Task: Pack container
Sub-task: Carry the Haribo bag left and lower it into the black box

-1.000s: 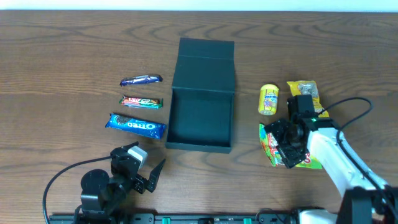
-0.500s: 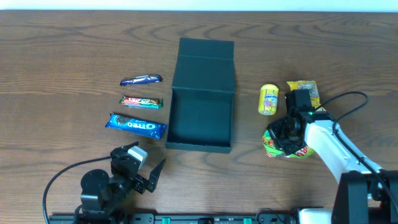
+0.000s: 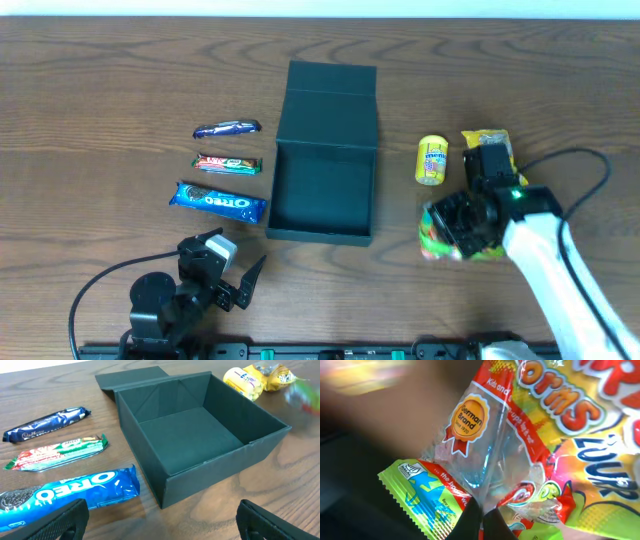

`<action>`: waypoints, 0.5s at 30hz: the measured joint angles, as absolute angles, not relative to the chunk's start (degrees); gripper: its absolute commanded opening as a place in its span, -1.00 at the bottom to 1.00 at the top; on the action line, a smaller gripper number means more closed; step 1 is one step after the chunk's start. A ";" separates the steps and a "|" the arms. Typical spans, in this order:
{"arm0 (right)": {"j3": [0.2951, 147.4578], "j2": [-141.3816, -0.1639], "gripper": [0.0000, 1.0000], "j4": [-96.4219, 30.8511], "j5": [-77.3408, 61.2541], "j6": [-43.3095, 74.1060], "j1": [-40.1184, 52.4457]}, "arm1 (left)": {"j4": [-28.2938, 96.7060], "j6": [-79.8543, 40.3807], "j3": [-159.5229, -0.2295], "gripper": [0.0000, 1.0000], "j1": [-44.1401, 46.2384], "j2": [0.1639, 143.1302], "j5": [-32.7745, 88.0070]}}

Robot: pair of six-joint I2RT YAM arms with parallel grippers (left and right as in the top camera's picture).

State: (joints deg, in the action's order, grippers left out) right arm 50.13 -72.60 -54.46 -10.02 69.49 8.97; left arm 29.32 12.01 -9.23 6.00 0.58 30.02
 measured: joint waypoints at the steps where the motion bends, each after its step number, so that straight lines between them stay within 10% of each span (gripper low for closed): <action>1: 51.18 -70.57 -0.97 -53.54 -10.46 70.39 10.76 | 29.30 12.01 -9.23 0.91 6.00 0.58 30.02; 15: 53.10 -78.41 -0.97 -16.51 -10.87 94.74 37.82 | 29.32 12.01 -9.23 0.91 6.00 0.58 30.02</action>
State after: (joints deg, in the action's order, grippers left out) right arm 53.10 -78.41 -16.51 -10.87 94.74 37.82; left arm 29.32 12.01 -9.23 6.00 0.58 30.02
